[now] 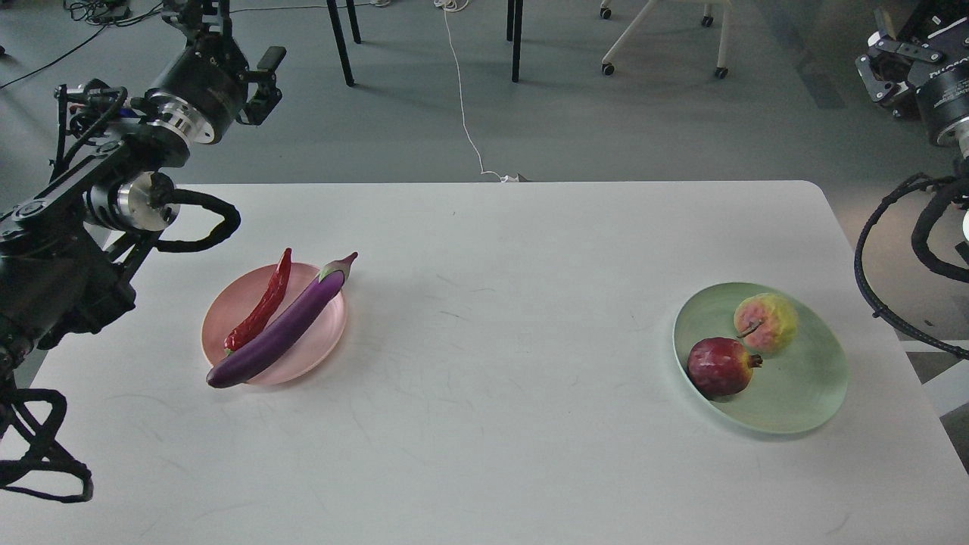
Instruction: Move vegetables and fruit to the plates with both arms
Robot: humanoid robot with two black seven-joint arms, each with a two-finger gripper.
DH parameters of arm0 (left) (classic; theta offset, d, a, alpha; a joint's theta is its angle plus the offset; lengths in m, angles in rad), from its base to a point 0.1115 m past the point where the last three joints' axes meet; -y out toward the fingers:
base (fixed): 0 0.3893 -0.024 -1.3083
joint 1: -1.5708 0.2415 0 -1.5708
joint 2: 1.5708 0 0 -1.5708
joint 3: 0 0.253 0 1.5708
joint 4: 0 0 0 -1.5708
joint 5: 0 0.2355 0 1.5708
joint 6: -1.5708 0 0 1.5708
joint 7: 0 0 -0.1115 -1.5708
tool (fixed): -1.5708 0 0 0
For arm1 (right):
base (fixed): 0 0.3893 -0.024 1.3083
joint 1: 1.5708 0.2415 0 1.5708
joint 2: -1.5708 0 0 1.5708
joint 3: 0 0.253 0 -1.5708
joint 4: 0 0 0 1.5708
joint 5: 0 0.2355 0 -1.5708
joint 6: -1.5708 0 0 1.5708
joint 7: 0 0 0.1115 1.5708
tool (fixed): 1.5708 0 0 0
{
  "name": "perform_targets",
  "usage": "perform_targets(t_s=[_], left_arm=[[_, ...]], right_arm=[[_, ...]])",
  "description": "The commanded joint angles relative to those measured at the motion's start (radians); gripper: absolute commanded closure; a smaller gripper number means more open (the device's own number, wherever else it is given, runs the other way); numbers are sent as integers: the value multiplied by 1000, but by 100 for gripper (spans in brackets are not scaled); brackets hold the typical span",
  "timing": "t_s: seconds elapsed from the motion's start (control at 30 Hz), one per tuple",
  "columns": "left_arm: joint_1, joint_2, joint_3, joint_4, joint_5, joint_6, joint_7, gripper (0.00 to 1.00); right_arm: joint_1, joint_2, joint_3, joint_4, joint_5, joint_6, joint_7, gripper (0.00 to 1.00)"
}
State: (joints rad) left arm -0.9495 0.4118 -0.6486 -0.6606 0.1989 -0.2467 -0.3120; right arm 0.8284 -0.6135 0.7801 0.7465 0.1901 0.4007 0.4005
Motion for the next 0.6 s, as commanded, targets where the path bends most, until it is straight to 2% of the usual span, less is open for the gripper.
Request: perform_targets(t_s=[0.0,0.13,0.3,0.47,0.57], left_arm=[[0,-44,-14,58,-97,-62,4,2],[17,-96,-40,96,-241,-69,7,2],[73,-146,-52,107,-400,-83,5,2],[101,-162,-52,105,-406,-86,2,2],[101,-148,-51,98,-403,-115,4,2]], right_arm=[[1,76,36,-61,8,-2,-43,1],[-2,162,73,-144,22,10,-91,1],[-31,233,71,-176,22,23,-88,1],[-54,270,56,-187,20,59,-91,1],[-60,270,54,-179,19,67,-94,1]])
